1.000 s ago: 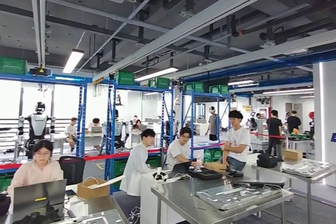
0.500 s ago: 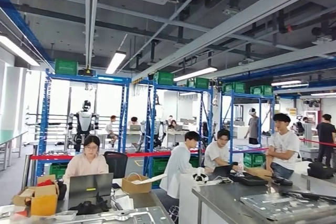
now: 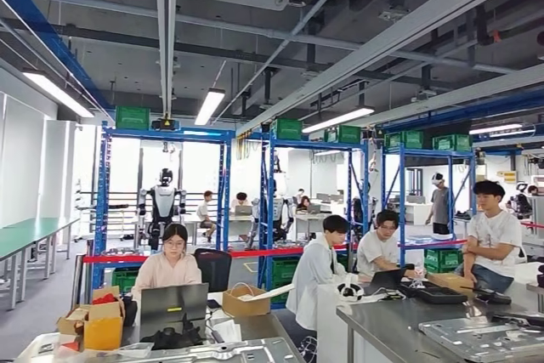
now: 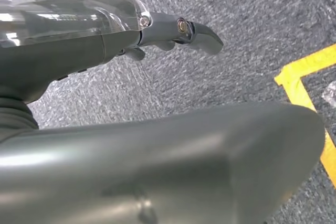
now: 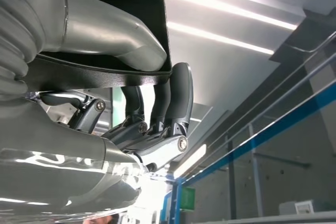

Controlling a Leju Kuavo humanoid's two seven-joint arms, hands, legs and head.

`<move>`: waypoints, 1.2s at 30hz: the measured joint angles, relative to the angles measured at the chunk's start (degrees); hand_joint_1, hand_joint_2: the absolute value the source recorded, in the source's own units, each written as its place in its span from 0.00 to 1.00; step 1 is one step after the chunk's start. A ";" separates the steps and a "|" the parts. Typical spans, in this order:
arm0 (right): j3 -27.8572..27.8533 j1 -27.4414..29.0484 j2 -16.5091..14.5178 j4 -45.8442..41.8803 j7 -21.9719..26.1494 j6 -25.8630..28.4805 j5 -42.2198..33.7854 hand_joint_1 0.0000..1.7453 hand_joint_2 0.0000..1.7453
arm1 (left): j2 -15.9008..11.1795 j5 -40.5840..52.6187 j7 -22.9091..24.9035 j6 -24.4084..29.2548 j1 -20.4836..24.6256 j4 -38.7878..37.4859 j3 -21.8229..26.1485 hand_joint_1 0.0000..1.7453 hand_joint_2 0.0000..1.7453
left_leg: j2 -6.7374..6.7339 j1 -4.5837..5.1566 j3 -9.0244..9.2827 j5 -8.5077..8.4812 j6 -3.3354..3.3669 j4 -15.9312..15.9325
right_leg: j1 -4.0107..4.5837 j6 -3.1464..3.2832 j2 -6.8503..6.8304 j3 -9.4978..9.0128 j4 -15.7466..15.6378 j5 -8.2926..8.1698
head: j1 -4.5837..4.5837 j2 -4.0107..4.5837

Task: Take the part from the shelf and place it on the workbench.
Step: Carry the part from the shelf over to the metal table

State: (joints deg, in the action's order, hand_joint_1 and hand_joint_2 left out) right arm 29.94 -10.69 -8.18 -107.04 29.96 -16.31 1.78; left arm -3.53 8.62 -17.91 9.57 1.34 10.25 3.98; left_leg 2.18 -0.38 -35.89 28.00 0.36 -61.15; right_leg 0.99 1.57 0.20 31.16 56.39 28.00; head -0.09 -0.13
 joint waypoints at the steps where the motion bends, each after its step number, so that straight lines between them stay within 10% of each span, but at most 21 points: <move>1: -0.01 0.06 -0.08 0.11 0.02 0.00 0.00 1.00 1.00 | -0.01 0.03 0.02 0.03 0.03 0.00 0.01 0.00 1.00 | -0.47 -0.05 -1.16 1.57 -0.17 -2.61 | -0.15 0.06 -0.27 -0.18 -0.30 -0.14 | 0.00 0.00; 5: -0.10 0.50 -0.17 0.80 0.07 0.00 -0.01 1.00 1.00 | -0.12 0.14 0.03 0.09 -0.05 0.00 0.12 0.00 1.00 | -1.26 -0.78 -6.00 5.17 -1.23 -12.72 | -0.43 -0.18 -1.00 -0.32 -0.34 0.09 | 0.00 0.00; 9: -0.15 0.63 -0.23 1.07 0.09 -0.01 -0.04 1.00 1.00 | -0.10 0.15 -0.03 0.05 -0.07 0.00 0.21 0.00 1.00 | -2.38 -1.65 0.23 -0.65 -2.31 -0.70 | -0.72 -1.66 -1.16 -0.88 0.29 1.22 | 0.02 0.00; 15: -0.09 0.63 -0.34 1.05 0.17 -0.28 -0.22 1.00 1.00 | -0.12 0.32 -0.33 -0.06 -0.18 0.00 0.51 0.00 1.00 | -2.19 -1.16 2.28 0.21 0.50 1.86 | -1.12 -3.25 -0.96 -0.06 3.61 2.86 | 0.03 -0.01; 19: -0.09 0.75 -0.31 1.02 0.18 -0.42 -0.32 1.00 1.00 | -0.16 0.36 -0.46 -0.07 -0.18 0.00 0.80 0.00 1.00 | -1.77 -0.47 3.69 1.45 1.55 1.90 | -1.07 -3.10 -0.79 8.59 17.34 7.10 | 0.04 0.00; 21: -0.08 0.80 -0.30 1.03 0.18 -0.50 -0.36 1.00 1.00 | -0.18 0.42 -0.55 -0.10 -0.23 0.00 0.84 0.00 1.00 | -1.43 -0.05 4.88 2.34 1.76 1.91 | -0.62 -2.31 -0.68 10.35 17.31 5.07 | 0.04 0.00; 25: -0.04 0.68 -0.31 0.96 0.18 -0.55 -0.43 1.00 1.00 | 0.07 0.48 -0.84 -0.18 -0.16 0.00 0.86 0.00 1.00 | -0.85 -0.07 7.24 4.21 1.47 2.37 | 1.36 0.22 -0.27 6.72 4.22 -3.03 | 0.04 -0.01; 30: 0.02 0.61 -0.44 0.78 0.20 -0.67 -0.50 1.00 1.00 | 0.19 0.57 -1.01 -0.41 -0.10 0.00 0.90 0.00 1.00 | -1.07 -0.20 8.06 3.91 0.47 0.67 | 1.25 1.47 -0.20 3.18 0.20 -2.39 | 0.02 0.00; 34: 0.07 0.58 -0.65 0.81 0.20 -0.70 -0.51 1.00 1.00 | -0.01 0.59 -1.01 -0.39 0.01 0.00 0.99 0.00 1.00 | -1.27 -0.55 0.01 8.05 -0.54 -11.12 | 0.64 0.93 -0.35 0.19 -0.58 -0.57 | 0.01 -0.01; 36: 0.07 0.73 -0.65 0.92 0.20 -0.70 -0.52 1.00 1.00 | -0.04 0.66 -0.97 -0.27 -0.31 0.00 1.06 0.00 1.00 | -1.35 -1.09 -2.42 8.96 -1.43 -11.58 | 0.23 0.52 -0.27 -1.52 -0.55 0.74 | 0.00 0.00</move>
State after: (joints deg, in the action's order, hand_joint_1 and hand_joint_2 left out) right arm 30.01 -9.96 -8.83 -106.12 30.16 -17.00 1.25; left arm -3.57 9.28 -18.88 9.29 1.02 10.25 5.04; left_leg 0.83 -1.47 -38.31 36.96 -1.07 -72.73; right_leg 1.22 2.09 -0.07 29.65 55.84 28.74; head -0.09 -0.13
